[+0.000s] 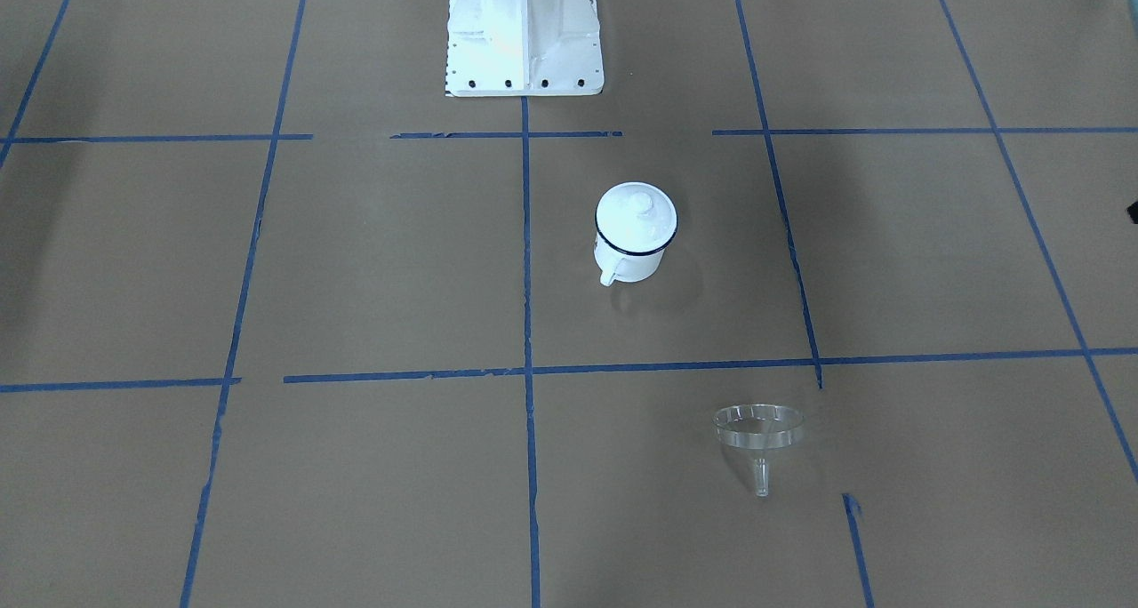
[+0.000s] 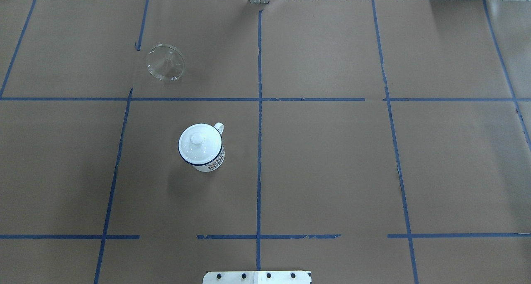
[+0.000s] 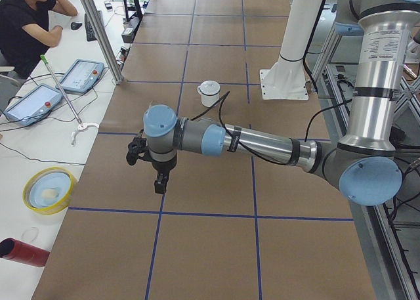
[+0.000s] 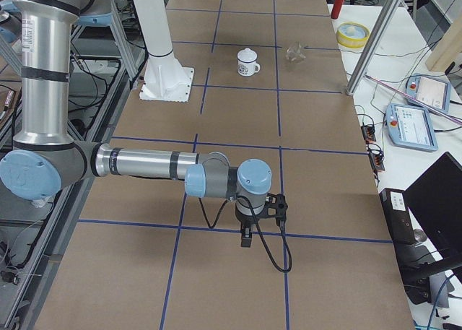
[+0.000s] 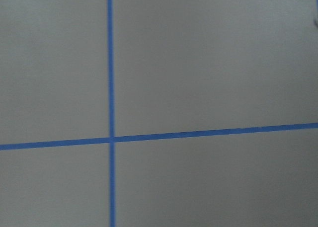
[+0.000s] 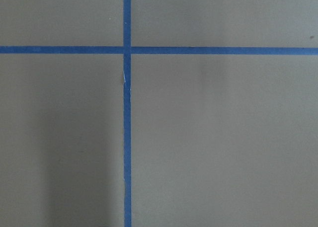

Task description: Place funnel on cup

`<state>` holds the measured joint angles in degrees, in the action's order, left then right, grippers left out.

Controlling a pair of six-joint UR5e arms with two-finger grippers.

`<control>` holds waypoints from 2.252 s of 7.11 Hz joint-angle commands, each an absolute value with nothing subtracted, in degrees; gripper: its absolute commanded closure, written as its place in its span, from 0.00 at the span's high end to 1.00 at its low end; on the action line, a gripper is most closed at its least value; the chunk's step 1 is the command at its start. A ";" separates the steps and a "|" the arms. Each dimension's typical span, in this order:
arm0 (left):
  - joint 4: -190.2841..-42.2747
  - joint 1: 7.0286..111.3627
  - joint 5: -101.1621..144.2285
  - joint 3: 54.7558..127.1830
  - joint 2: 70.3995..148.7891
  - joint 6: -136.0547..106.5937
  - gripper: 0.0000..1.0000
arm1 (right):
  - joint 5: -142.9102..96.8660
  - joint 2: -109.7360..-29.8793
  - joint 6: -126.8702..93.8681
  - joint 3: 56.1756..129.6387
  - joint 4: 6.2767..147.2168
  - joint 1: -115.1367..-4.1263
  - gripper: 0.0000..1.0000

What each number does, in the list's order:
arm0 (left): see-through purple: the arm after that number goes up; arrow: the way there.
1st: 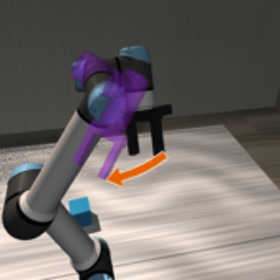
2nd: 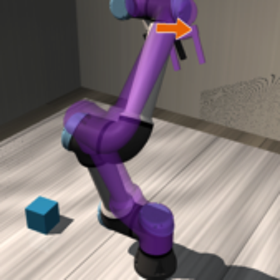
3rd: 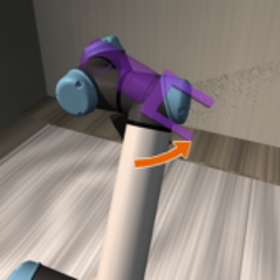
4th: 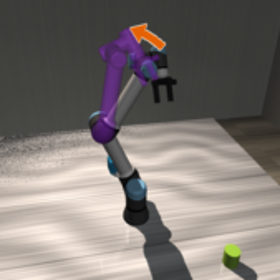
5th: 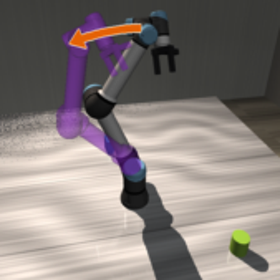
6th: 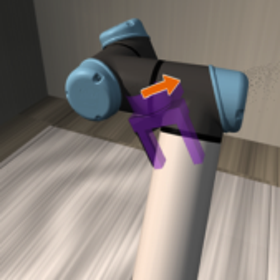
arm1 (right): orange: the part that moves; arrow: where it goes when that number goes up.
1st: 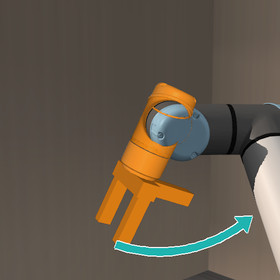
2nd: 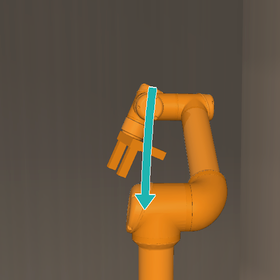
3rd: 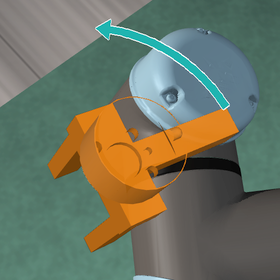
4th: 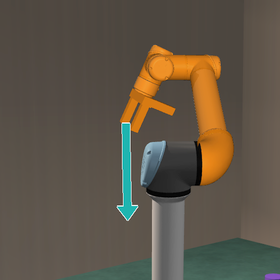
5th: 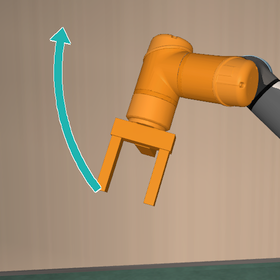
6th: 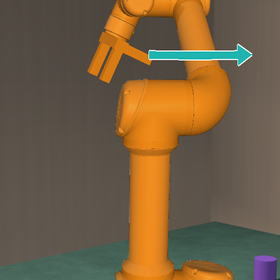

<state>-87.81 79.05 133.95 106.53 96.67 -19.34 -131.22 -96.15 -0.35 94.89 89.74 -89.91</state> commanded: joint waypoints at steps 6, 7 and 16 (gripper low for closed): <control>-78.59 45.04 120.60 112.42 122.05 -66.22 1.00 | -131.22 -96.15 -0.35 94.92 89.74 -89.91 1.00; -78.49 42.56 119.72 112.06 124.08 -67.84 1.00 | -131.22 -96.15 -0.35 94.92 89.74 -89.91 1.00; -77.61 34.37 113.55 104.50 127.35 -67.59 0.73 | -131.22 -96.15 -0.35 94.92 89.74 -89.91 1.00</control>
<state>-77.57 34.42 113.50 104.53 127.35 -67.61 -131.22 -96.15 -0.35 94.90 89.74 -89.91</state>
